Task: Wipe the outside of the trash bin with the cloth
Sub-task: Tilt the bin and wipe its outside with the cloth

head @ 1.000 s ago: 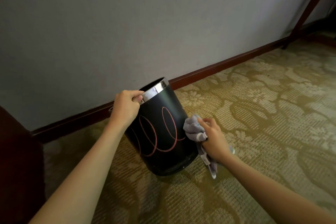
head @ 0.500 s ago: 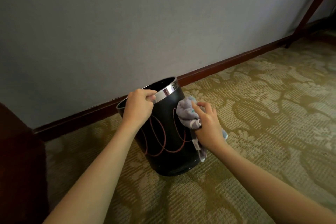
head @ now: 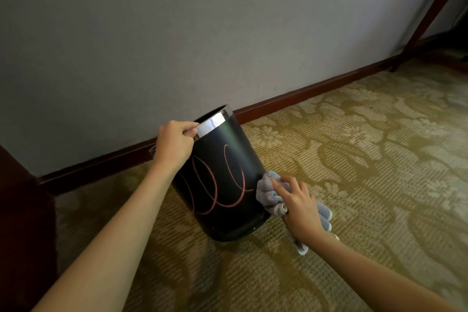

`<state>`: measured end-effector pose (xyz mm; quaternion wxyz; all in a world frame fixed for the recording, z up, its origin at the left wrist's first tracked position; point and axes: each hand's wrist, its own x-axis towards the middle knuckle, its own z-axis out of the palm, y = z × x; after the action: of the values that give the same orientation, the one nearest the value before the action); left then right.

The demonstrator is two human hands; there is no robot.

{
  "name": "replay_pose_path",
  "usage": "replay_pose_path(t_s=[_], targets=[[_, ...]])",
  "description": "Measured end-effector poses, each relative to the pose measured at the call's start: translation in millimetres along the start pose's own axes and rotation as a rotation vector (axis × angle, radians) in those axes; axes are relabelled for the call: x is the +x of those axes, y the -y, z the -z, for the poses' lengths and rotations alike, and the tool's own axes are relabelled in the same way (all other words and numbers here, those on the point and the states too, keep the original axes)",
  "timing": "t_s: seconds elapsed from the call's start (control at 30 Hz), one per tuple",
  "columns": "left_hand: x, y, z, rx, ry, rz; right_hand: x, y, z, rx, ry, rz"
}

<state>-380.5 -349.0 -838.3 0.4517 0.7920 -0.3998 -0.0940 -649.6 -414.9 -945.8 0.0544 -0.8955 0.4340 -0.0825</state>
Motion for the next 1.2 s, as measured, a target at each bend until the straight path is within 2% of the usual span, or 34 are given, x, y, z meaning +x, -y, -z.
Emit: replay_pose_path(t_s=[0.17,0.33,0.47,0.67,0.93,1.0,1.2], targets=[[-8.2,-4.2,-4.6,0.004,0.014,-0.035,14.6,8.9,14.1,0.053,-0.059,0.011],[-14.7,-12.6,-13.6,0.048,0.009,-0.11,47.4,46.2,44.7,0.181,-0.209,0.031],[-16.6,-14.4,-19.8,0.096,-0.007,-0.136,60.1,55.7,59.2,0.118,-0.263,0.06],[-16.6,-13.8,-16.3,0.089,-0.003,-0.128,41.8,45.1,44.6,0.055,-0.245,0.124],[-16.0,-16.1,-14.9,0.059,0.044,-0.085,-10.1,1.6,5.7,-0.167,-0.028,0.101],[-15.5,-18.2,-15.9,0.048,0.047,-0.077,-17.2,-5.3,-2.9,-0.142,0.03,0.055],[-16.1,-19.7,-16.0,0.053,0.029,-0.076,-9.4,2.0,-3.4,0.036,-0.048,-0.038]])
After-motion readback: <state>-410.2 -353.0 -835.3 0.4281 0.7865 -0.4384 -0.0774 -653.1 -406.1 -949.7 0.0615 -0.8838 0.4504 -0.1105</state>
